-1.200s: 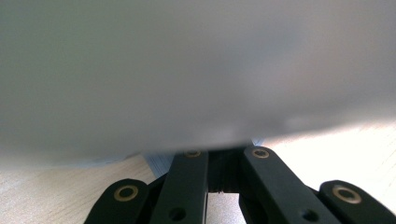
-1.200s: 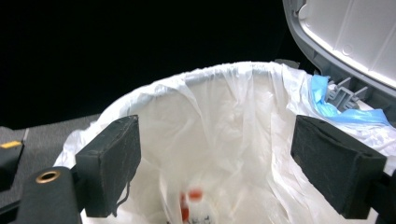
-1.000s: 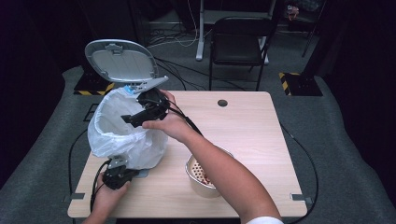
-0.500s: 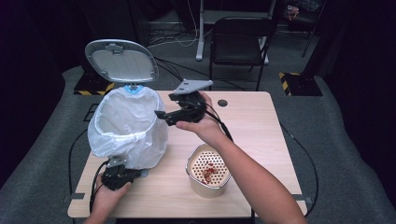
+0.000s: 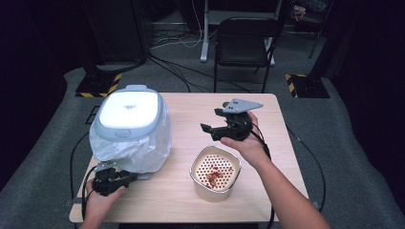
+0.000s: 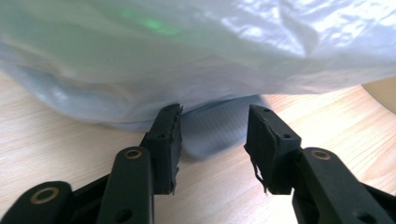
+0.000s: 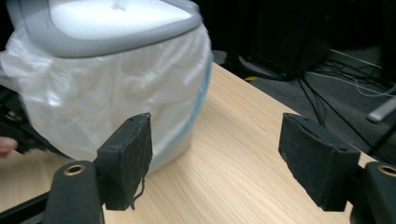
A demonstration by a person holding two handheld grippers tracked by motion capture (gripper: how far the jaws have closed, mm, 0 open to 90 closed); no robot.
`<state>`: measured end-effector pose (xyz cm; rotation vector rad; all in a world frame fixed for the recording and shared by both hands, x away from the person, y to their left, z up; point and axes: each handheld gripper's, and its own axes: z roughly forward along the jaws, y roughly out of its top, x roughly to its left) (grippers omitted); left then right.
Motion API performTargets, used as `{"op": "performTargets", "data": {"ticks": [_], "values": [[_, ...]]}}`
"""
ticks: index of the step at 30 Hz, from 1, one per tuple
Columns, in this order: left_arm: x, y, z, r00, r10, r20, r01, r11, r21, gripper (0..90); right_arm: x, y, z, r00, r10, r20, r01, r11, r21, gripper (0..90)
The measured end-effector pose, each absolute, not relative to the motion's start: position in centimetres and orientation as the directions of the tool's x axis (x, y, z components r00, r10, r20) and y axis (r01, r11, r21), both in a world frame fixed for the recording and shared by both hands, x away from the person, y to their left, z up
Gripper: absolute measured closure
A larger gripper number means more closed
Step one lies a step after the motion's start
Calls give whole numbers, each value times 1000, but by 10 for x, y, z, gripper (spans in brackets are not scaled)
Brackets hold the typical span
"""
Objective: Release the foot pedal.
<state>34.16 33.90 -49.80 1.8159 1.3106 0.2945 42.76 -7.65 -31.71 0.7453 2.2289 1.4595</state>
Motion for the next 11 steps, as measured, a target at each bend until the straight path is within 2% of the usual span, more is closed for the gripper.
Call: {"op": "performTargets", "data": {"ticks": [4,6,7,11], "values": [[341,346,-499,399,874,-275,659,-65,749,477,424,-97,-332,-768,641,-7,247,305,920,258],[342,349,-499,420,869,-264,643,-80,762,464,421,-106,-340,-753,658,-15,256,313,915,257],[343,354,-499,439,873,-213,626,-127,769,453,420,-112,-346,-741,671,-13,267,313,911,256],[343,360,-500,420,886,-198,611,-114,784,398,415,-132,-361,-701,713,6,296,284,912,251]]}}
